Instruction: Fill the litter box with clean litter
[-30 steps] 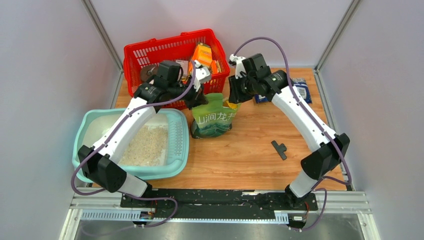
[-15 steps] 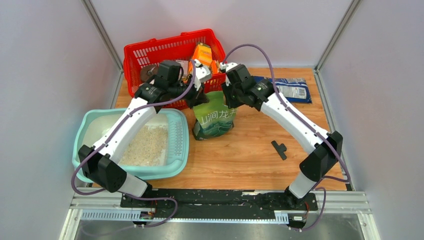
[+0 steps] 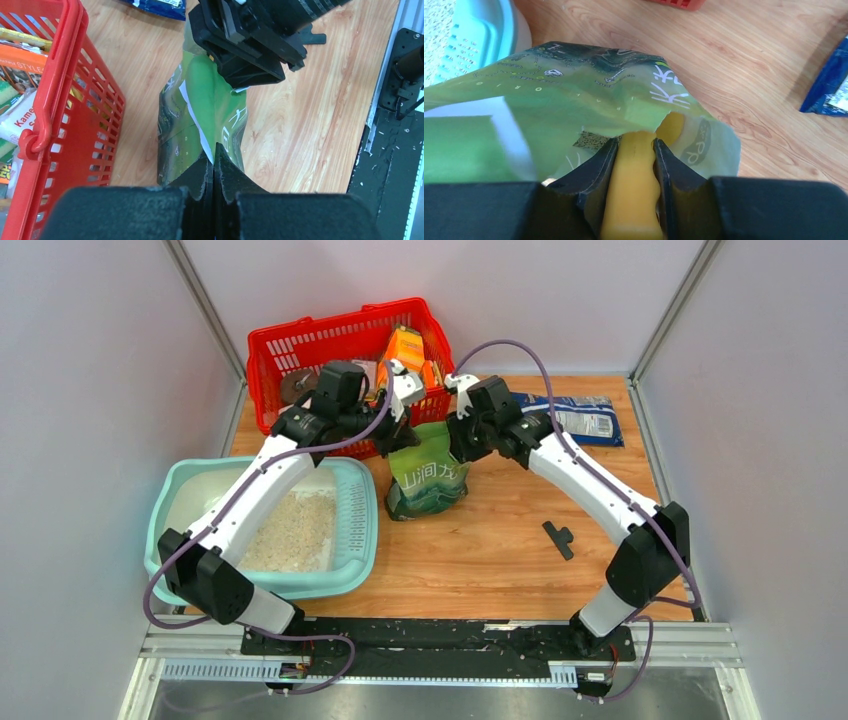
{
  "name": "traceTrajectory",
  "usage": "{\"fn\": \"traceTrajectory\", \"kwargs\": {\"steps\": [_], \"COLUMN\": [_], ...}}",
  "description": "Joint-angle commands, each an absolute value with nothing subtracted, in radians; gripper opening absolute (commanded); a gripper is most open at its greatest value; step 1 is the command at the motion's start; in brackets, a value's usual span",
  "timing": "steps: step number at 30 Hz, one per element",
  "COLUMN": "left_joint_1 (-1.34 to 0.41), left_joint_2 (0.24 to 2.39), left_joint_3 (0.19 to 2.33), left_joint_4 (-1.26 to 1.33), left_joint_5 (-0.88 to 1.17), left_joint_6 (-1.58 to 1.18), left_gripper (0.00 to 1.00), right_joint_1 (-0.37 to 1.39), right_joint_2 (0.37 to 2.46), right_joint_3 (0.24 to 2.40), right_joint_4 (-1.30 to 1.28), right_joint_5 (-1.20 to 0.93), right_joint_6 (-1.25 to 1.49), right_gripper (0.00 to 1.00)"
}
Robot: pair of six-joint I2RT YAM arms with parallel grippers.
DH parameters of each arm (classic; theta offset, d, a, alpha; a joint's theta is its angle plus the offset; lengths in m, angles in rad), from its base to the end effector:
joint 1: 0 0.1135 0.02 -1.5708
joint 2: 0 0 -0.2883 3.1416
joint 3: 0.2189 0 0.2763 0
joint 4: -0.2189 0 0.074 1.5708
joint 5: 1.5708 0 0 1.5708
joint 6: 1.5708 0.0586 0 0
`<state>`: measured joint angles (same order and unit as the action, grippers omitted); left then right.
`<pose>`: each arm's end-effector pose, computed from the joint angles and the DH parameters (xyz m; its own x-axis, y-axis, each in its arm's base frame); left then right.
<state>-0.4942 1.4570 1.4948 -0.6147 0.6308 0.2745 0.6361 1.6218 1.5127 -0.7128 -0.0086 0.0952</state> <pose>0.2972 -0.1994 0.4039 -0.2404 0.3782 -0.8940 0.9178 0.3885 -0.0824 0.3212 0.2378 0.3346 -0.6434 -0.3570 -0.6772 -0.5400 0.8387 0.0710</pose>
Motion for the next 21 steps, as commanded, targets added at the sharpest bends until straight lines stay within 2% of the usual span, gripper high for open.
{"fn": "traceTrajectory", "kwargs": {"steps": [1,14,21], "left_joint_1": [-0.497,-0.497,-0.497], "left_joint_2": [1.419,1.448,1.428], "left_joint_3": [1.546,1.591,1.585], "left_joint_4": [-0.405,-0.419,-0.439], "left_joint_5": [0.715,0.718,0.710], "left_joint_6": [0.281,0.291,0.308], "left_gripper": [0.00,0.00,0.00], "right_joint_1": [0.575,0.404,0.308], "right_joint_2": [1.739,1.781,1.769], "right_joint_3": [1.431,1.448,1.430], "right_joint_4": [-0.905,-0.876,-0.546], "right_joint_5": [-0.339,-0.886,-1.072], "right_joint_6": [0.038,0.035,0.477], "right_gripper": [0.00,0.00,0.00]}}
